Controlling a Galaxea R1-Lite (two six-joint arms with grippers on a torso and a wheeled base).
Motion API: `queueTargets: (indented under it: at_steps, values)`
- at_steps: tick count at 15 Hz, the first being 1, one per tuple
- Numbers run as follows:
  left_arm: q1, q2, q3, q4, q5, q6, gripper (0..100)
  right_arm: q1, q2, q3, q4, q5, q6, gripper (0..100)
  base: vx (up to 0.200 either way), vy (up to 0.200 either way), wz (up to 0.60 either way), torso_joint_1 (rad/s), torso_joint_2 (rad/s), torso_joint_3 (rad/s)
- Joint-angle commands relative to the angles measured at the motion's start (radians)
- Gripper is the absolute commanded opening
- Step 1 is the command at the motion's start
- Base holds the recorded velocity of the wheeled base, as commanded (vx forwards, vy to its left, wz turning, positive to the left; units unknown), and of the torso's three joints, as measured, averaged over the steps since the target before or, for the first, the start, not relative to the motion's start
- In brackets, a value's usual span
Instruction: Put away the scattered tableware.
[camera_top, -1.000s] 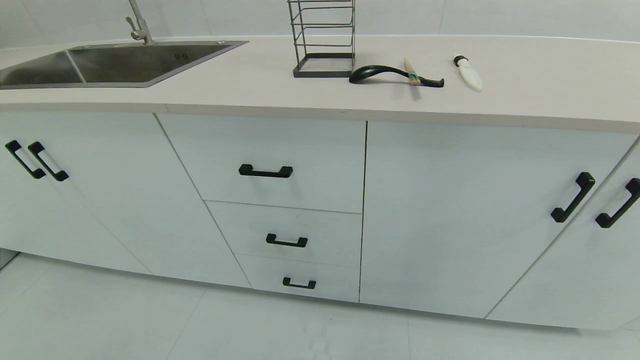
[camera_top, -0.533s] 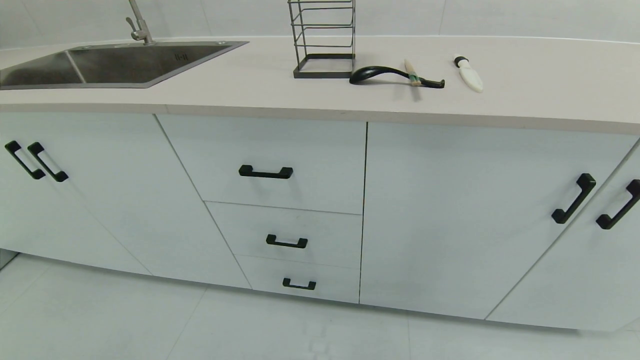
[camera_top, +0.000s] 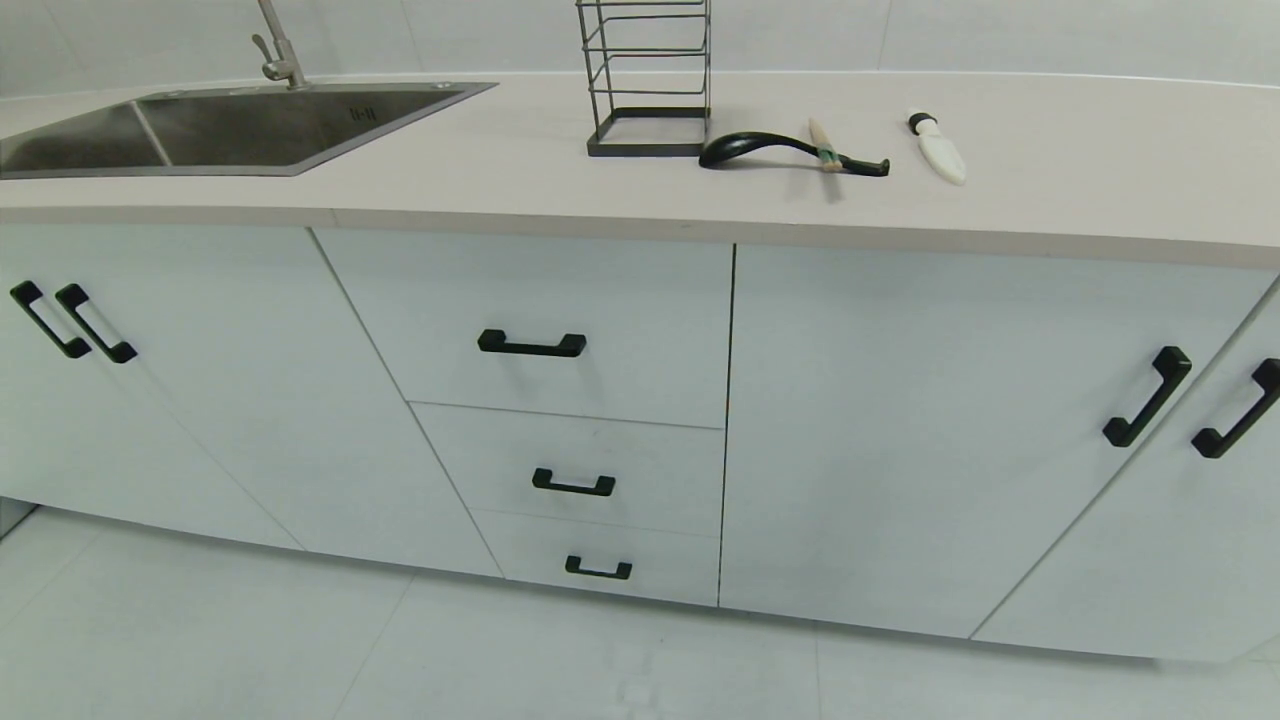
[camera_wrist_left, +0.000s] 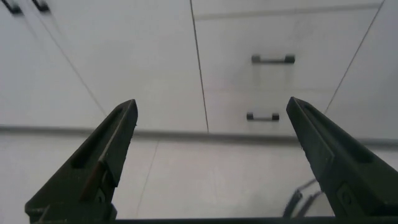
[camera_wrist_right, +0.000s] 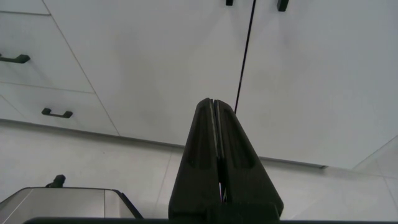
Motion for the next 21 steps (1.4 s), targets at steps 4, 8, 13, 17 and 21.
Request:
queueTargets:
  at_steps: [4, 8, 13, 17, 21]
  values:
    - [-0.001, 0.058, -0.103, -0.010, -0.129, 0.047, 100, 0.000, 0.002, 0.000, -0.001, 0.001, -0.001, 0, 0.000, 0.000, 0.00, 0.000, 0.00, 0.000]
    - [-0.004, 0.508, -0.268, -0.004, -0.424, 0.553, 100, 0.000, 0.000, 0.000, -0.001, 0.001, -0.001, 0, 0.000, 0.000, 0.00, 0.000, 0.00, 0.000]
    - [-0.216, 0.827, -0.310, 0.209, -0.459, 0.860, 100, 0.000, 0.002, 0.000, -0.001, 0.001, -0.001, 0, 0.000, 0.000, 0.00, 0.000, 0.00, 0.000]
    - [-0.331, 1.103, -0.477, 0.240, -0.399, 0.955, 100, 0.000, 0.000, 0.000, -0.001, 0.001, -0.001, 0, 0.000, 0.000, 0.00, 0.000, 0.00, 0.000]
    - [-0.333, 1.290, -0.566, 0.240, -0.342, 1.168, 100, 0.000, 0.000, 0.000, -0.001, 0.001, -0.001, 0, 0.000, 0.000, 0.00, 0.000, 0.00, 0.000]
